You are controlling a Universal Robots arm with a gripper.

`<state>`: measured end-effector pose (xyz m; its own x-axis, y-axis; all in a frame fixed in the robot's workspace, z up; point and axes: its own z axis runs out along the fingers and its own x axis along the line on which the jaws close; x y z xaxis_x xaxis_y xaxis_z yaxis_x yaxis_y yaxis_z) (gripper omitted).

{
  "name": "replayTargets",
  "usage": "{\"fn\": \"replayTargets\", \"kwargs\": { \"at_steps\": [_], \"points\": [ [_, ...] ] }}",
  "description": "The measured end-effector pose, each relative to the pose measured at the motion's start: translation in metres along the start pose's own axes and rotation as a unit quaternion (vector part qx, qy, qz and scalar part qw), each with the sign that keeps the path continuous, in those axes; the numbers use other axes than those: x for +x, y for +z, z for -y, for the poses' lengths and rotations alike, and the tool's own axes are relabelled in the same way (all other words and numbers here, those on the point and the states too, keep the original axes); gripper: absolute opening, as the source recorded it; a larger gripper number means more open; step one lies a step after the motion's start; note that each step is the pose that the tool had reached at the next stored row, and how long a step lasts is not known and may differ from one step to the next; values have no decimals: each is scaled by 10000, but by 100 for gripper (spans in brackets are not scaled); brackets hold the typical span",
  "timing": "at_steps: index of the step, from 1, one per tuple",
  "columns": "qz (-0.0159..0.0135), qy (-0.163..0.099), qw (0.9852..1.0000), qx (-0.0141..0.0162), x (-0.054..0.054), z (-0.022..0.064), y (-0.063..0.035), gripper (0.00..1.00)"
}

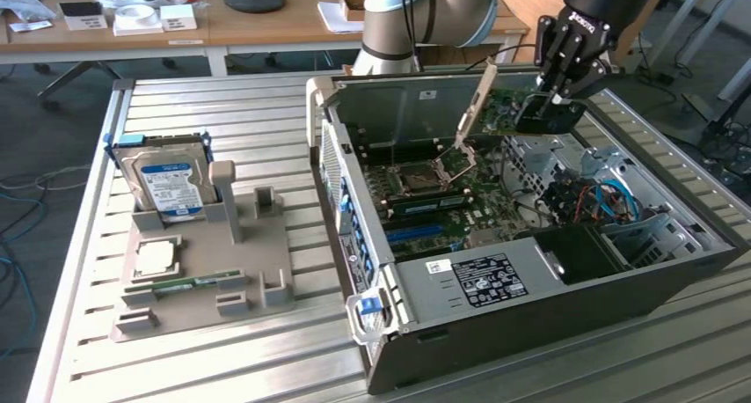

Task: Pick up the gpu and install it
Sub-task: 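Insert the gpu into the slot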

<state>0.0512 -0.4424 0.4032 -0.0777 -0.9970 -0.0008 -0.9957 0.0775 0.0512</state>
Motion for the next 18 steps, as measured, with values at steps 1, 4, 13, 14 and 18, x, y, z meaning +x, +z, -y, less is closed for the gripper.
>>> {"fn": "replayTargets", "kwargs": {
  "at_steps": [1,4,13,14,18],
  "points": [
    [12,-15,10000,17,0,-1,4,27],
    [31,-64,10000,63,1,-8,20,27],
    [92,-205,9996,145,5,-51,101,27],
    [99,-220,9996,153,5,-56,111,27],
    [124,-280,9994,186,7,-78,149,27]
  ]
}}
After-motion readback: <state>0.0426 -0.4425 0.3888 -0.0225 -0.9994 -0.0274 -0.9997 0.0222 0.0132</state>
